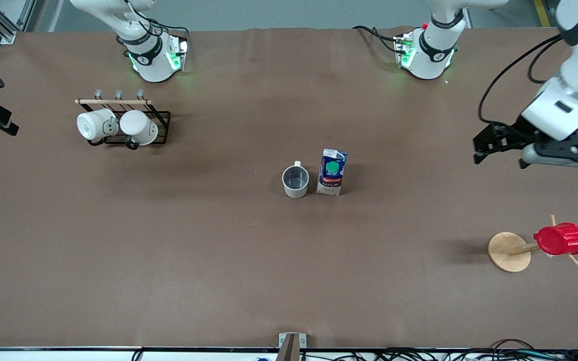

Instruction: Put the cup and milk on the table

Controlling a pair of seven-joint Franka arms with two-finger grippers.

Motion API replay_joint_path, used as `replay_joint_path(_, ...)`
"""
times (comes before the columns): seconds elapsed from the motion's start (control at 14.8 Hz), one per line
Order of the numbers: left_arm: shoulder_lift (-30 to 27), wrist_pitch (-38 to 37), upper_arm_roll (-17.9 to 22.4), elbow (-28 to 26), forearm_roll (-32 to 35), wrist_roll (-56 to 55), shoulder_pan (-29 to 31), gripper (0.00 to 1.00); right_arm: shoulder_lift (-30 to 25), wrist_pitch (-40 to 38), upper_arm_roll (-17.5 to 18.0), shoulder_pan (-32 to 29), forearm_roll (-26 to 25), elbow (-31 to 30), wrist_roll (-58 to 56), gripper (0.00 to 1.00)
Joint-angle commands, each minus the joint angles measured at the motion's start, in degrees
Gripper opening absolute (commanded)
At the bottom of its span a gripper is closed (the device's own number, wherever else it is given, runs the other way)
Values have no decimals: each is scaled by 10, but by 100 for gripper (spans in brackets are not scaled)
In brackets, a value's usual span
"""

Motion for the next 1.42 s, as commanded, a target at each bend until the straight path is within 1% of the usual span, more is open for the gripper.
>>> replay_joint_path(0.0, -26, -49, 26, 0, -3, 41, -2, 100, 0, -6, 6, -8, 0, 6, -3, 100)
replay_joint_path(0.13, -27, -67, 23, 9, -3, 32, -3, 100, 0, -6, 6, -8, 0, 6, -4, 100)
replay_joint_path(0.27, -41, -98, 20, 9, -2, 6, -3, 100, 0, -5, 6, -8, 0, 6, -4, 100)
replay_joint_path(0.4, -44, -102, -6, 6, 1, -35, -1, 100, 0, -5, 6, -8, 0, 6, -4, 100)
replay_joint_path(0.54, -42, -102, -21, 5, 16, -53, 0, 100, 0, -5, 6, -8, 0, 6, -4, 100)
replay_joint_path(1.08, -41, -99, -20, 6, 11, -56, 9, 100, 0, -5, 6, -8, 0, 6, -4, 100)
replay_joint_path(1.35, -44, -117, -19, 4, 10, -63, 8, 100, 0, -5, 6, -8, 0, 6, -4, 100)
